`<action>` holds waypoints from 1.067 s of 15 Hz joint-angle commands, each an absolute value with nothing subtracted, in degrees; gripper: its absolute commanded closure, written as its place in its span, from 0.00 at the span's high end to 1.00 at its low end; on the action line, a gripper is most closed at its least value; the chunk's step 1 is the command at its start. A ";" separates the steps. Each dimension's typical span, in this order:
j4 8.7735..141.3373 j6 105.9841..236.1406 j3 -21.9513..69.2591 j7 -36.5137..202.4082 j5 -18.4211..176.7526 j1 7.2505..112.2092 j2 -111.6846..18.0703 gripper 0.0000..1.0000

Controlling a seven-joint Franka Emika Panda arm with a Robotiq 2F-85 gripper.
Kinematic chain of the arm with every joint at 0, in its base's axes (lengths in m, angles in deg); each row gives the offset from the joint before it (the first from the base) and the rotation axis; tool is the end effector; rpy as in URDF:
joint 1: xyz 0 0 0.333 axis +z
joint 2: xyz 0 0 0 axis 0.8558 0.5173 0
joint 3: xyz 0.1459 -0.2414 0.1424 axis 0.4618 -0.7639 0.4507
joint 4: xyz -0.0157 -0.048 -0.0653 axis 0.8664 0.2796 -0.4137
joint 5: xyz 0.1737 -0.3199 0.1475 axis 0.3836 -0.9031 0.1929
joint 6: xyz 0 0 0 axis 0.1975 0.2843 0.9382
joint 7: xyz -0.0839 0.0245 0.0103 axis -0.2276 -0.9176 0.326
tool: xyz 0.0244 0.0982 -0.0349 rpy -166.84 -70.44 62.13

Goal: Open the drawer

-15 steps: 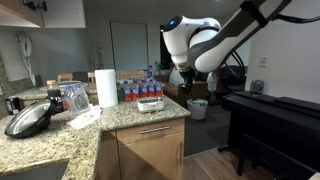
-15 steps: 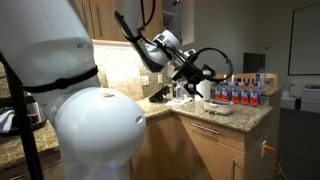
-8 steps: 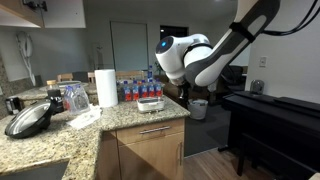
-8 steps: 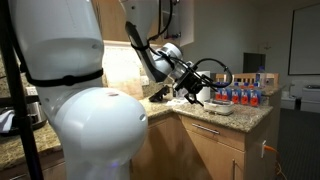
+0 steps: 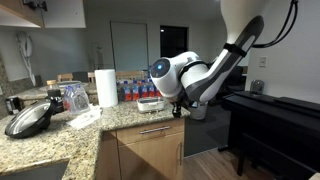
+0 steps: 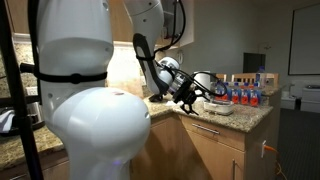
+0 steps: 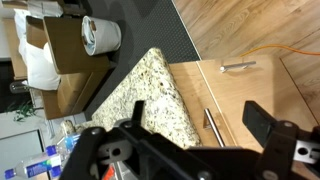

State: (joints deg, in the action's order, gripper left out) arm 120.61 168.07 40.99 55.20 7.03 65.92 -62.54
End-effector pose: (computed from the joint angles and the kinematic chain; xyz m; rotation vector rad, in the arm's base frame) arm 0.4643 0.1509 0.3074 2.1009 0.8772 0.3712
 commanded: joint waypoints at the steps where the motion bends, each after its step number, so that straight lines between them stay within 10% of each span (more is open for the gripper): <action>1: 121.37 172.45 39.61 51.69 -1.34 67.16 -60.82 1.00; 16: 124.19 178.50 38.45 53.11 -11.90 67.14 -58.05 1.00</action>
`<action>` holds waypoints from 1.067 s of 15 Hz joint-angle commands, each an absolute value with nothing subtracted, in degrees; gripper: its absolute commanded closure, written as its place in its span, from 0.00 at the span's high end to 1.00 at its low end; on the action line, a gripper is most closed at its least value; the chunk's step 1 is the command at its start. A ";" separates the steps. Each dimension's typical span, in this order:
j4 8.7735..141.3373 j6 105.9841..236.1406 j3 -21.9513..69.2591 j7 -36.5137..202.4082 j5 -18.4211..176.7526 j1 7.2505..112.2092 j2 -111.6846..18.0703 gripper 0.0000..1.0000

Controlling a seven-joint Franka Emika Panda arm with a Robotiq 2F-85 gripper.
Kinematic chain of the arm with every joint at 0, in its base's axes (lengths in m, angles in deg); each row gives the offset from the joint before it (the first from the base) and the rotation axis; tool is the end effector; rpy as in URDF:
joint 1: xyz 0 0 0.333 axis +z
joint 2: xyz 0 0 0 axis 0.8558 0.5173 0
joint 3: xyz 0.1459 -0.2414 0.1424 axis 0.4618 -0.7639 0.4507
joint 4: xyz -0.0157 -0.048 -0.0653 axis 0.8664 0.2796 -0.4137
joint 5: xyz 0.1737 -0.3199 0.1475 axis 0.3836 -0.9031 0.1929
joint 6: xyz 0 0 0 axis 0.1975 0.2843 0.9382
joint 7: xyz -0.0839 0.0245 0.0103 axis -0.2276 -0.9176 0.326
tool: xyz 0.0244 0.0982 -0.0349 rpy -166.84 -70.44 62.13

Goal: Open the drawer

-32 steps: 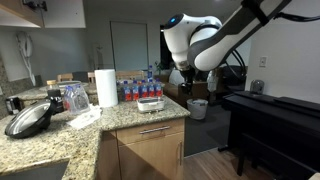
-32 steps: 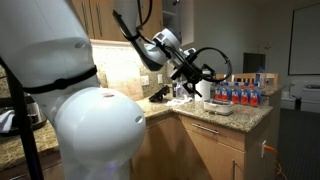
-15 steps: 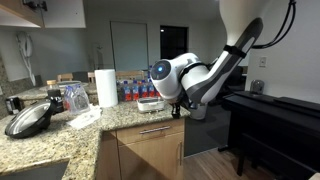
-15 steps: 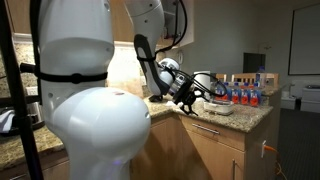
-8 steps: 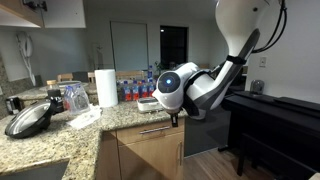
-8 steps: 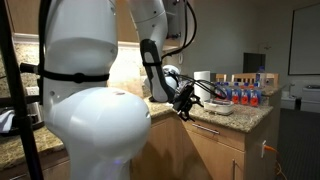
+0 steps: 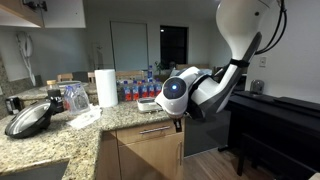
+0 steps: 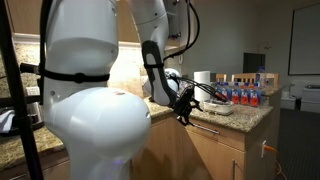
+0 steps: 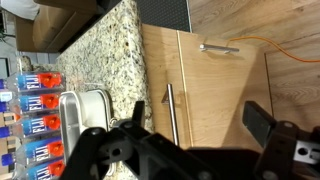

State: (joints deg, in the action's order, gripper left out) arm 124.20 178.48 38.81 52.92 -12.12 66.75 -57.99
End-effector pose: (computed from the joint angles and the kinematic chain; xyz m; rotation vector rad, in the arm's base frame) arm 0.4386 0.1567 0.2485 1.9310 1.2677 0.4316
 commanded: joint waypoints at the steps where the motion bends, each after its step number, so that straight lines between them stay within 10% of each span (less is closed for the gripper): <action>1: 124.19 178.50 38.45 53.12 -11.90 67.14 -58.05 1.00; 16: 125.70 157.50 43.05 30.12 -53.17 71.51 -36.44 1.00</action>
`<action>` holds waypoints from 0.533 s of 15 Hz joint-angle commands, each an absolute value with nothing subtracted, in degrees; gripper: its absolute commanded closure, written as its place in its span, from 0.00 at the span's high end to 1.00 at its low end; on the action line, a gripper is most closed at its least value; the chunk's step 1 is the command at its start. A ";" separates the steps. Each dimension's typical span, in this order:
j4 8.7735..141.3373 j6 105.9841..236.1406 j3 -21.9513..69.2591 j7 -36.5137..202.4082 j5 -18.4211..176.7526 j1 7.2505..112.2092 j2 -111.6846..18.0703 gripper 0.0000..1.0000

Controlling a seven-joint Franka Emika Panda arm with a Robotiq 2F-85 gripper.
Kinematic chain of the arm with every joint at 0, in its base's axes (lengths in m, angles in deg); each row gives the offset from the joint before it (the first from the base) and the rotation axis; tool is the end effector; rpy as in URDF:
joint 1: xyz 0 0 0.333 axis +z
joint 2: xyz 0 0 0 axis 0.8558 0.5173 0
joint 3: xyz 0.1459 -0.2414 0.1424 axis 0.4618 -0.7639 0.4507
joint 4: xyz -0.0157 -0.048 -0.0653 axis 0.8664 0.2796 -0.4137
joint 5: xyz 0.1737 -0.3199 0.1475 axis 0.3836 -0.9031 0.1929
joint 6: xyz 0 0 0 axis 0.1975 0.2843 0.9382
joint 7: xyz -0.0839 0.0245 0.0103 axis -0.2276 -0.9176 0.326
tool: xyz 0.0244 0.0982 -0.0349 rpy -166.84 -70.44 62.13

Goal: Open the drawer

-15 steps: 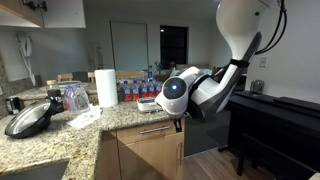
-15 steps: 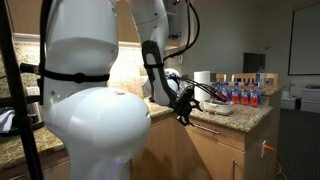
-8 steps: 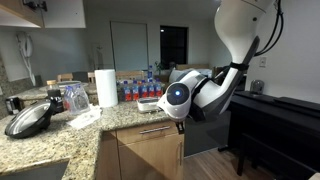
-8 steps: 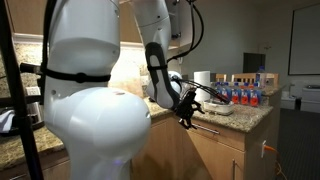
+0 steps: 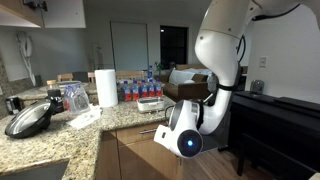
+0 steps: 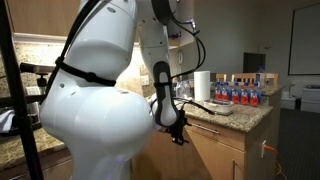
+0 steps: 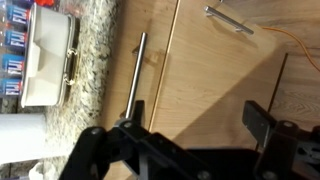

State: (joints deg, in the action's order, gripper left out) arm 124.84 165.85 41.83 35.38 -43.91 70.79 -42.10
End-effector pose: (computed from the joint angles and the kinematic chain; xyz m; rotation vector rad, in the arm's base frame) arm 0.3959 0.1823 0.1313 1.5374 1.5391 0.5537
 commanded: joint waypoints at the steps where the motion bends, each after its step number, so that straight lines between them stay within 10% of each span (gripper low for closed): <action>1: 126.22 153.34 42.92 29.60 -57.02 71.88 -34.12 1.00; 8: 124.55 133.29 31.74 25.99 -68.83 84.78 -22.62 1.00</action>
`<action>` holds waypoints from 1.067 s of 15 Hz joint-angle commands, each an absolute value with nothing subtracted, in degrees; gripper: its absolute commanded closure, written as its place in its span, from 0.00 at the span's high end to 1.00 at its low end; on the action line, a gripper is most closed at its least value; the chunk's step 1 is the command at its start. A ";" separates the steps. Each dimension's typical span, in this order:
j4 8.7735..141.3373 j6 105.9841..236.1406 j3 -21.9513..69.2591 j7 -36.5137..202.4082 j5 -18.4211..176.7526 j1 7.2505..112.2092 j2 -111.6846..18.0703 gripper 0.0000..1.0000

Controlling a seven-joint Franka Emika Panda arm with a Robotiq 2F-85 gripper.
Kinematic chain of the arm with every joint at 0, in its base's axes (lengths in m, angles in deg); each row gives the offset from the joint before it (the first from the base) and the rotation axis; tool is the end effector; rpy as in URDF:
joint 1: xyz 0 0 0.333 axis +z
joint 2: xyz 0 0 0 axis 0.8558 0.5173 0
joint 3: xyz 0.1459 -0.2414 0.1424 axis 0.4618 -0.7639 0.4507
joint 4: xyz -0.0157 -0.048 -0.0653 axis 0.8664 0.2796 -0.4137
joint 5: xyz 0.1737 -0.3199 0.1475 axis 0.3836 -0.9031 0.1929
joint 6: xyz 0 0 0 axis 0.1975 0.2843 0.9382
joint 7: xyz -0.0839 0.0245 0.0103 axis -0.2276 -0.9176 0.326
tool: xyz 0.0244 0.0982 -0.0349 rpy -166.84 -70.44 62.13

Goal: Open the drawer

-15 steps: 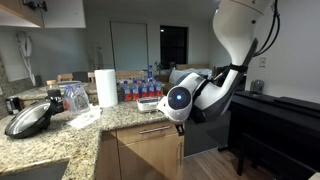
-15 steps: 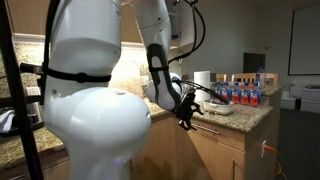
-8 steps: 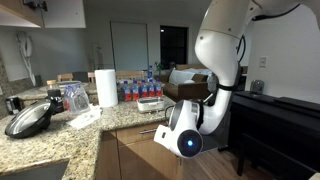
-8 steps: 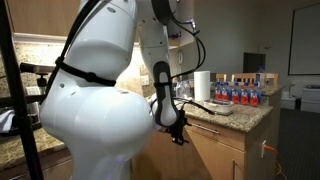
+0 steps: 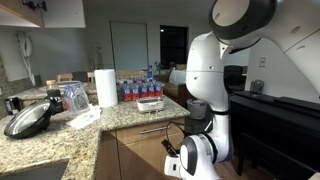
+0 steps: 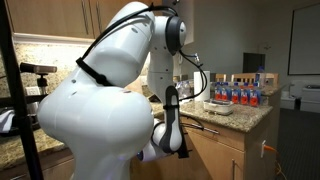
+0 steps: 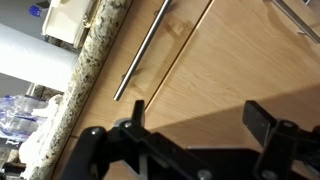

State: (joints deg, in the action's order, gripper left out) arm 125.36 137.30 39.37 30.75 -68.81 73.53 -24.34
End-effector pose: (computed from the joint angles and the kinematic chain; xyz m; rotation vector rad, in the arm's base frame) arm 0.3779 0.1622 0.0334 1.0437 1.5869 0.7157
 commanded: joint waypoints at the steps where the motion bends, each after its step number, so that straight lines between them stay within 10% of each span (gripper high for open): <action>1: 123.90 131.93 28.72 24.11 -68.69 88.33 -21.17 1.00; 16: 121.32 140.78 -2.01 -9.17 -67.67 117.26 -22.83 1.00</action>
State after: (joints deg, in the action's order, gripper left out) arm 121.78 135.23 3.15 -4.25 -67.67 113.45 -21.21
